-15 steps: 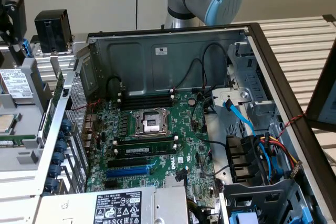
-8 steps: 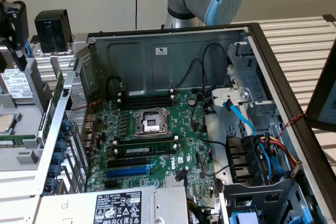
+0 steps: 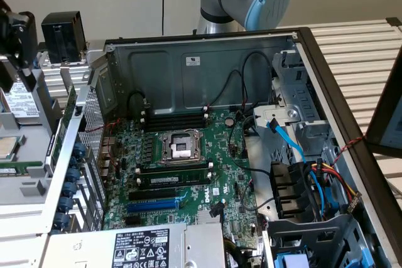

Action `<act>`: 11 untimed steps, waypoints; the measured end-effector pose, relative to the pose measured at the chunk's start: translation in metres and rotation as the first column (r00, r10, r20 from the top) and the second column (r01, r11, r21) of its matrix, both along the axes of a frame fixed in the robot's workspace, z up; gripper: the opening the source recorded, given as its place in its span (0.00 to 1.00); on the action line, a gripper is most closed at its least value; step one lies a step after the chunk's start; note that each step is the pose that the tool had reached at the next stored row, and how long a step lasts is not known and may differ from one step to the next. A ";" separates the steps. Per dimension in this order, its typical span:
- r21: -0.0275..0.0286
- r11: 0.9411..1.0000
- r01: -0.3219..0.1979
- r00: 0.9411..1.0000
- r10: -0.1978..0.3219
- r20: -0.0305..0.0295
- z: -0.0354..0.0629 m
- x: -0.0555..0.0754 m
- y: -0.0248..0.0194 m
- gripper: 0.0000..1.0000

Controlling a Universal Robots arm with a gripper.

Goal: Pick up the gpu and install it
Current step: 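Pick up the gpu and move the gpu toward the slot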

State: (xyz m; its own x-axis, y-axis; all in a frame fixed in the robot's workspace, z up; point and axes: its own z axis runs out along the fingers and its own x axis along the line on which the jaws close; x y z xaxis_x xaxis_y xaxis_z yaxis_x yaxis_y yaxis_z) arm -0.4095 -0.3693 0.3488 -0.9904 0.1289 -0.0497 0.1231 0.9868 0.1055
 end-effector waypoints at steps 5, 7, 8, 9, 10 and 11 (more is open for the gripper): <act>0.008 1.000 0.007 1.000 -0.007 0.003 -0.0066 0.000 0.0001 0.48; 0.012 1.000 0.007 1.000 -0.007 0.003 -0.0088 0.001 0.0010 0.48; 0.015 1.000 0.007 1.000 -0.007 0.003 -0.0098 0.001 0.0014 0.48; 0.016 1.000 0.007 1.000 -0.007 0.004 -0.0109 0.001 0.0023 0.48; 0.016 1.000 0.007 1.000 -0.007 0.004 -0.0124 0.001 0.0035 0.48; 0.016 1.000 0.007 1.000 -0.007 0.004 -0.0134 0.002 0.0061 0.48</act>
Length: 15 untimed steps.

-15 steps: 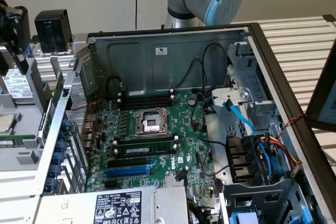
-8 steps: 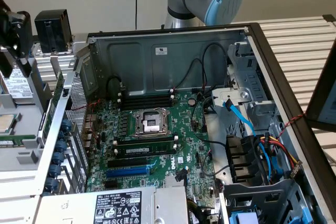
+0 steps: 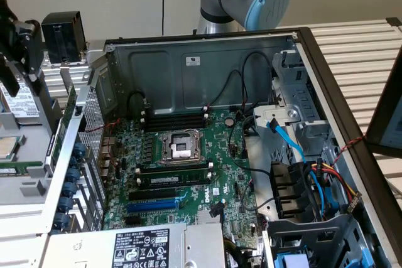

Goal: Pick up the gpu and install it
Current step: 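Pick up the gpu and move the gpu toward the slot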

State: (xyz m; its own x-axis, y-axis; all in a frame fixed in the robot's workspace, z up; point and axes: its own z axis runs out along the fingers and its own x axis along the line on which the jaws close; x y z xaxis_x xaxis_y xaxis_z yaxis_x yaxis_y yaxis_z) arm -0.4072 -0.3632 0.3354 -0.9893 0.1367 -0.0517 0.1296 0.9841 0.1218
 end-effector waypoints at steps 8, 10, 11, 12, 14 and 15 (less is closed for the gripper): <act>0.000 1.000 0.000 1.000 0.000 0.006 -0.0039 0.002 0.0082 0.48; 0.003 1.000 0.000 1.000 0.000 0.016 -0.0056 0.001 0.0081 0.48; 0.005 1.000 0.000 1.000 0.000 0.019 -0.0068 0.001 0.0081 0.48; 0.006 1.000 0.000 1.000 0.000 0.020 -0.0084 0.001 0.0081 0.48; 0.008 1.000 0.000 1.000 0.000 0.020 -0.0118 0.000 0.0081 0.48; 0.008 1.000 0.000 1.000 0.000 0.020 -0.0137 0.000 0.0081 0.48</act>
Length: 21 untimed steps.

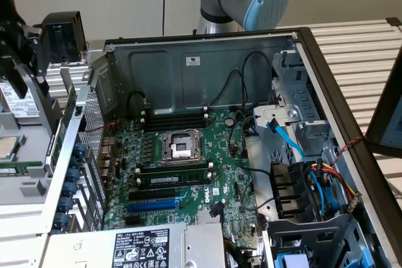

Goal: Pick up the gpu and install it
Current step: 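Pick up the gpu and move the gpu toward the slot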

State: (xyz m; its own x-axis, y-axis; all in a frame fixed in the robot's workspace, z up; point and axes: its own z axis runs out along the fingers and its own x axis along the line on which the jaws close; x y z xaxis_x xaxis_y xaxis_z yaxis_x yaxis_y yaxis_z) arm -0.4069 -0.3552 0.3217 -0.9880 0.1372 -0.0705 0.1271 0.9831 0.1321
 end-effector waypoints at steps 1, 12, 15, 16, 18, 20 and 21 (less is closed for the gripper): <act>0.000 1.000 0.000 1.000 0.000 0.000 -0.0018 0.000 0.0000 0.48; 0.000 1.000 0.000 1.000 0.000 0.000 -0.0219 0.004 -0.0020 0.48; 0.000 1.000 0.000 1.000 0.000 0.000 -0.0274 0.005 -0.0022 0.48; 0.000 1.000 0.000 1.000 0.000 0.000 -0.0293 0.005 -0.0023 0.48; 0.000 1.000 0.000 1.000 0.000 0.000 -0.0347 0.007 -0.0023 0.48; 0.000 1.000 0.000 1.000 0.000 0.000 -0.0383 0.007 -0.0024 0.48; 0.000 1.000 0.000 1.000 0.000 0.000 -0.0402 0.007 -0.0025 0.48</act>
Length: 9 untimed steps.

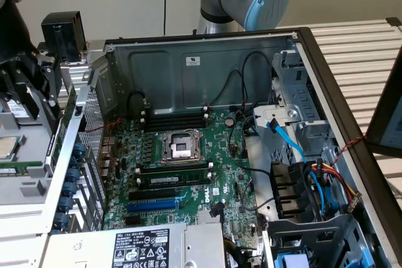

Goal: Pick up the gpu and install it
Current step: 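Pick up the gpu and move the gpu toward the slot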

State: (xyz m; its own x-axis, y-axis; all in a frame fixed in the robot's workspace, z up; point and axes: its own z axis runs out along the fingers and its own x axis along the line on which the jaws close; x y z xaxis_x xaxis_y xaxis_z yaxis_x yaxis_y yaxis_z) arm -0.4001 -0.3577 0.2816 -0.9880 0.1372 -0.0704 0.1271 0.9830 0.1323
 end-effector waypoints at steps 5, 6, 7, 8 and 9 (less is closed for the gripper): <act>0.005 1.000 0.000 1.000 0.000 0.000 -0.0086 0.004 -0.0009 0.48; 0.005 1.000 0.000 1.000 0.000 0.000 -0.0104 0.005 -0.0009 0.48; 0.007 1.000 0.000 1.000 0.000 0.000 -0.0121 0.005 -0.0008 0.48; 0.009 1.000 0.000 1.000 0.000 0.000 -0.0139 0.005 -0.0009 0.48; 0.012 1.000 0.000 1.000 0.000 0.000 -0.0154 0.005 -0.0009 0.48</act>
